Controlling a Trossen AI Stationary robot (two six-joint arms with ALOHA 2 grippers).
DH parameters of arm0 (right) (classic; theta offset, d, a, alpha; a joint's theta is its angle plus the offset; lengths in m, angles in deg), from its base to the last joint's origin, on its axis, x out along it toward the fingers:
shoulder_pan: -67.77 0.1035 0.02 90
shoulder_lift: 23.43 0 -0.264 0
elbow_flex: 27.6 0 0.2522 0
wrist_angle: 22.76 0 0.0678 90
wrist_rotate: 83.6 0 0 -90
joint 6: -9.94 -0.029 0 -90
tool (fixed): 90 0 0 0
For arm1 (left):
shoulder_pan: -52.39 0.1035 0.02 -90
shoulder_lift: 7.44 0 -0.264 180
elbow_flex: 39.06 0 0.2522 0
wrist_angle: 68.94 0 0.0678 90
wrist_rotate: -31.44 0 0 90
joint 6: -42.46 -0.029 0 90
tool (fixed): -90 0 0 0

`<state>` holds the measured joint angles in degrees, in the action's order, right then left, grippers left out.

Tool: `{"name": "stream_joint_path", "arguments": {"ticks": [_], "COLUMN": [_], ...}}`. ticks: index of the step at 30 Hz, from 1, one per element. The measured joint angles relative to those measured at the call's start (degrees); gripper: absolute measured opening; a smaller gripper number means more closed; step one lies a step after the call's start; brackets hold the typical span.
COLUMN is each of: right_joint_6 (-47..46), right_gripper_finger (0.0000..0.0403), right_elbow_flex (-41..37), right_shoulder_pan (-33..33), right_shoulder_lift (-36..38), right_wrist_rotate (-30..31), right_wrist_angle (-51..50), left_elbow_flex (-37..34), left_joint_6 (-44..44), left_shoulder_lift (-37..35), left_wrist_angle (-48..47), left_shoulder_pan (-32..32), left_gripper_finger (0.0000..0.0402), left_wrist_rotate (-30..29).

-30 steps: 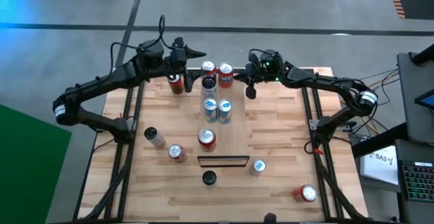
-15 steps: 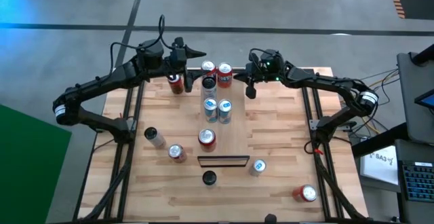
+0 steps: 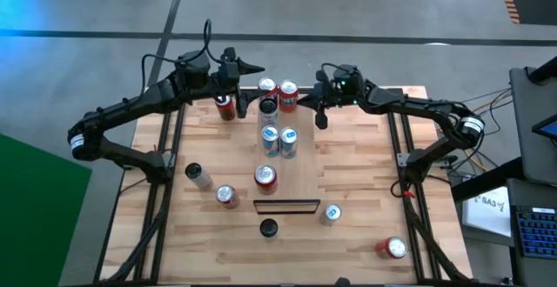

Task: Place canned beverage on shelf
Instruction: Put the orange soda can on the shelf aligned with the other orange soda can, then put the blue soda can on the shelf aligned with the other blue soda cans

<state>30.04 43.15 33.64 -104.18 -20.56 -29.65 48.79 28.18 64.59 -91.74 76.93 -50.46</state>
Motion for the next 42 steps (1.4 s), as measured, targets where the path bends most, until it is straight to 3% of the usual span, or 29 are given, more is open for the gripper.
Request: {"name": "stream_joint_path", "arguments": {"ticks": [25, 35, 42], "right_joint_6": [-0.2, -3.1, -5.1], "right_gripper_finger": [0.0012, 0.0012, 0.0012], "right_elbow_flex": [0.0, 0.0, 0.0], "right_shoulder_pan": [0.3, 2.1, 5.3], "right_shoulder_lift": [0.3, 6.9, 11.6], "right_wrist_rotate": [3.0, 3.0, 3.0], "right_wrist_angle": [-0.8, -6.1, -10.3], "left_elbow_flex": [0.0, 0.0, 0.0], "left_joint_6": [0.0, 1.8, 1.8], "left_shoulder_lift": [0.0, 0.0, -0.2], "left_wrist_angle": [0.0, 0.0, -0.3], "left_shoulder_pan": [0.0, -0.7, -5.2], "left_gripper_finger": [0.0276, 0.0276, 0.0276], "left_wrist_rotate": [0.0, 0.0, 0.0]}}
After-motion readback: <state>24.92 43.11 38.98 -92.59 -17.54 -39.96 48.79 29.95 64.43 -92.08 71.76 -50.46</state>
